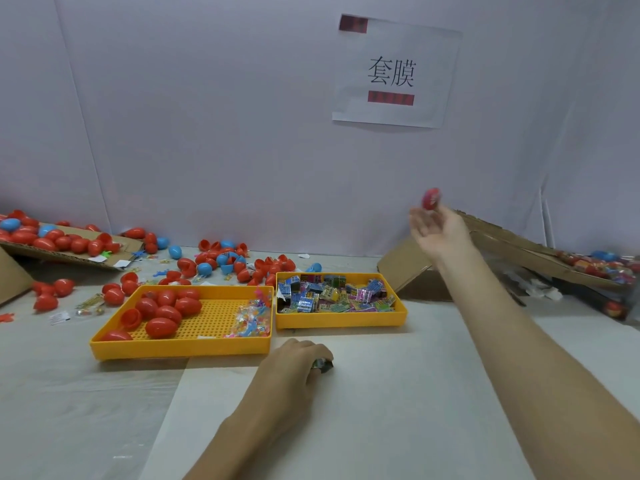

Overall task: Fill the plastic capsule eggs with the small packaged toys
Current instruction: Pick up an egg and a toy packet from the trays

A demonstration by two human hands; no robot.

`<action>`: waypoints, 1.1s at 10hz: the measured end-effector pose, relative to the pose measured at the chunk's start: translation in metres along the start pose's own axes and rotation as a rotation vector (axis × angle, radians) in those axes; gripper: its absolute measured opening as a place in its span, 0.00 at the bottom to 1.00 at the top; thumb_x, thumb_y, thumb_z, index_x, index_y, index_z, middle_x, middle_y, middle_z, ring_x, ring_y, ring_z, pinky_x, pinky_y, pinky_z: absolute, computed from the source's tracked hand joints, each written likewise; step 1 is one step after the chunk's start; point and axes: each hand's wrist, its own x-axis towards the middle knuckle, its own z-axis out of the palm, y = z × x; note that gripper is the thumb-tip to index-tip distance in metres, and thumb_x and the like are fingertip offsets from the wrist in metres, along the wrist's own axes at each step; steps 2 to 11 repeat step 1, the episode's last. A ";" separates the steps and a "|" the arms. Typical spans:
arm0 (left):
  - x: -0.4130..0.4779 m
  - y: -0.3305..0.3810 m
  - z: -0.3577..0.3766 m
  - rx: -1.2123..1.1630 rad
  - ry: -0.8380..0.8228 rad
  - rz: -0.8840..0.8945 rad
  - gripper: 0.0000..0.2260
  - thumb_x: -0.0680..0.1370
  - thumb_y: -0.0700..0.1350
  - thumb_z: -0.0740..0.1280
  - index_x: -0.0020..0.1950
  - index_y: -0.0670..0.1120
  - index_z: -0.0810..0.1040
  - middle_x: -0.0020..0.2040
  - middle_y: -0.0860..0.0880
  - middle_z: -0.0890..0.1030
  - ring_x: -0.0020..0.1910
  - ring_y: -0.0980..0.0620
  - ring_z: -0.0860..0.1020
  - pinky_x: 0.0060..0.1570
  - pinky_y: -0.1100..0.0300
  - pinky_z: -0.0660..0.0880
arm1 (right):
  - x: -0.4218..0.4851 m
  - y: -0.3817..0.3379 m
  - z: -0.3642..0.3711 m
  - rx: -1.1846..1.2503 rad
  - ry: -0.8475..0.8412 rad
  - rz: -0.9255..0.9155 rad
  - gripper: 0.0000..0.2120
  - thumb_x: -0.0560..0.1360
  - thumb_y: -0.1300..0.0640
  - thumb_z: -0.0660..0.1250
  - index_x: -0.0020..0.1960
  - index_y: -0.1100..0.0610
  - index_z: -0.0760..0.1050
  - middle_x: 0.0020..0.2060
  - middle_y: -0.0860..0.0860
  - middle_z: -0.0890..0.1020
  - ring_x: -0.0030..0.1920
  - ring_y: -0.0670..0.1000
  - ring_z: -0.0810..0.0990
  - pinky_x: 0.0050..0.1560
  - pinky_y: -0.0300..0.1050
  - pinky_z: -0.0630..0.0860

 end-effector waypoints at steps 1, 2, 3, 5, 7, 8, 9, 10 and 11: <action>-0.001 -0.001 -0.002 -0.012 0.005 -0.007 0.17 0.83 0.40 0.61 0.67 0.57 0.77 0.64 0.58 0.78 0.63 0.56 0.71 0.58 0.62 0.71 | -0.013 0.000 0.006 -0.133 0.070 0.047 0.09 0.84 0.59 0.56 0.61 0.62 0.71 0.55 0.59 0.80 0.51 0.56 0.82 0.49 0.47 0.78; -0.001 -0.001 -0.002 -0.012 0.005 -0.007 0.17 0.83 0.40 0.61 0.67 0.57 0.77 0.64 0.58 0.78 0.63 0.56 0.71 0.58 0.62 0.71 | -0.013 0.000 0.006 -0.133 0.070 0.047 0.09 0.84 0.59 0.56 0.61 0.62 0.71 0.55 0.59 0.80 0.51 0.56 0.82 0.49 0.47 0.78; -0.001 -0.001 -0.002 -0.012 0.005 -0.007 0.17 0.83 0.40 0.61 0.67 0.57 0.77 0.64 0.58 0.78 0.63 0.56 0.71 0.58 0.62 0.71 | -0.013 0.000 0.006 -0.133 0.070 0.047 0.09 0.84 0.59 0.56 0.61 0.62 0.71 0.55 0.59 0.80 0.51 0.56 0.82 0.49 0.47 0.78; -0.001 -0.001 -0.002 -0.012 0.005 -0.007 0.17 0.83 0.40 0.61 0.67 0.57 0.77 0.64 0.58 0.78 0.63 0.56 0.71 0.58 0.62 0.71 | -0.013 0.000 0.006 -0.133 0.070 0.047 0.09 0.84 0.59 0.56 0.61 0.62 0.71 0.55 0.59 0.80 0.51 0.56 0.82 0.49 0.47 0.78; -0.001 -0.001 -0.002 -0.012 0.005 -0.007 0.17 0.83 0.40 0.61 0.67 0.57 0.77 0.64 0.58 0.78 0.63 0.56 0.71 0.58 0.62 0.71 | -0.013 0.000 0.006 -0.133 0.070 0.047 0.09 0.84 0.59 0.56 0.61 0.62 0.71 0.55 0.59 0.80 0.51 0.56 0.82 0.49 0.47 0.78; -0.001 -0.001 -0.002 -0.012 0.005 -0.007 0.17 0.83 0.40 0.61 0.67 0.57 0.77 0.64 0.58 0.78 0.63 0.56 0.71 0.58 0.62 0.71 | -0.013 0.000 0.006 -0.133 0.070 0.047 0.09 0.84 0.59 0.56 0.61 0.62 0.71 0.55 0.59 0.80 0.51 0.56 0.82 0.49 0.47 0.78; -0.001 -0.001 -0.002 -0.012 0.005 -0.007 0.17 0.83 0.40 0.61 0.67 0.57 0.77 0.64 0.58 0.78 0.63 0.56 0.71 0.58 0.62 0.71 | -0.013 0.000 0.006 -0.133 0.070 0.047 0.09 0.84 0.59 0.56 0.61 0.62 0.71 0.55 0.59 0.80 0.51 0.56 0.82 0.49 0.47 0.78; -0.001 -0.001 -0.002 -0.012 0.005 -0.007 0.17 0.83 0.40 0.61 0.67 0.57 0.77 0.64 0.58 0.78 0.63 0.56 0.71 0.58 0.62 0.71 | -0.013 0.000 0.006 -0.133 0.070 0.047 0.09 0.84 0.59 0.56 0.61 0.62 0.71 0.55 0.59 0.80 0.51 0.56 0.82 0.49 0.47 0.78; -0.001 -0.001 -0.002 -0.012 0.005 -0.007 0.17 0.83 0.40 0.61 0.67 0.57 0.77 0.64 0.58 0.78 0.63 0.56 0.71 0.58 0.62 0.71 | -0.013 0.000 0.006 -0.133 0.070 0.047 0.09 0.84 0.59 0.56 0.61 0.62 0.71 0.55 0.59 0.80 0.51 0.56 0.82 0.49 0.47 0.78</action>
